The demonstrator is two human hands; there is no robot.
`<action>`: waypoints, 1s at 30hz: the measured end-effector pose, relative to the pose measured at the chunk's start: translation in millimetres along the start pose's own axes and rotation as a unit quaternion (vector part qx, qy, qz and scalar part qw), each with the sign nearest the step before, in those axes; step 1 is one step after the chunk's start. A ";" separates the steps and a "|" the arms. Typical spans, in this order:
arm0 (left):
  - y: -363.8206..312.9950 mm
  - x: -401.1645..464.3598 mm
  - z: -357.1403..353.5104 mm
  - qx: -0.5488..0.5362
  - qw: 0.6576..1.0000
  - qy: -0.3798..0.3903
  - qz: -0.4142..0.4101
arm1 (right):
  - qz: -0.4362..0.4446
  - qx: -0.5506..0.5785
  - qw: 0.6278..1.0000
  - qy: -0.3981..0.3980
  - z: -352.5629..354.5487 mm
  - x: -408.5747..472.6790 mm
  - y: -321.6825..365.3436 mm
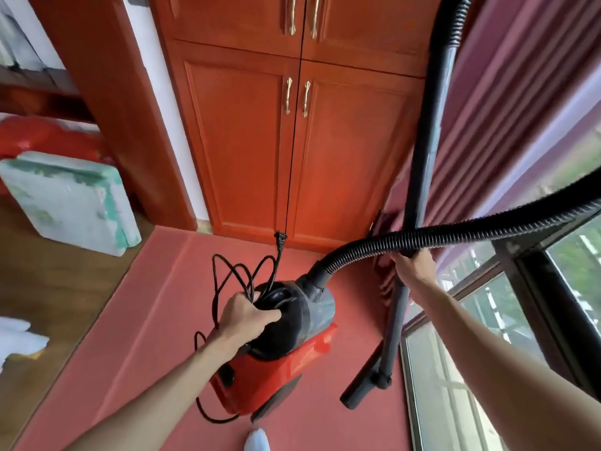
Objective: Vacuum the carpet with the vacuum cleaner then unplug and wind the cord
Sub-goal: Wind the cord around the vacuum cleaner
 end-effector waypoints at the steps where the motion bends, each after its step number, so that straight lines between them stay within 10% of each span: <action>1: -8.9 17.2 -2.9 0.003 1.000 0.001 0.004 | -0.006 -0.001 1.000 -0.007 -1.0 16.8 -4.3; 16: -132.1 280.4 -118.6 0.125 0.989 -0.055 0.064 | -0.074 -0.041 0.995 0.058 -113.1 295.6 -71.5; 30: -6.4 584.4 -290.0 0.257 0.962 0.060 0.067 | -0.101 -0.172 0.980 0.016 -290.3 396.0 -257.4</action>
Point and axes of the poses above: each hand's wrist, its own x-axis towards the middle knuckle, its own z-axis out of the back of the hand, y = z × x, the point moved 8 cm from there along x, towards the middle knuckle, and after that the axes turned 10 degrees about z, right-handed, at the moved point
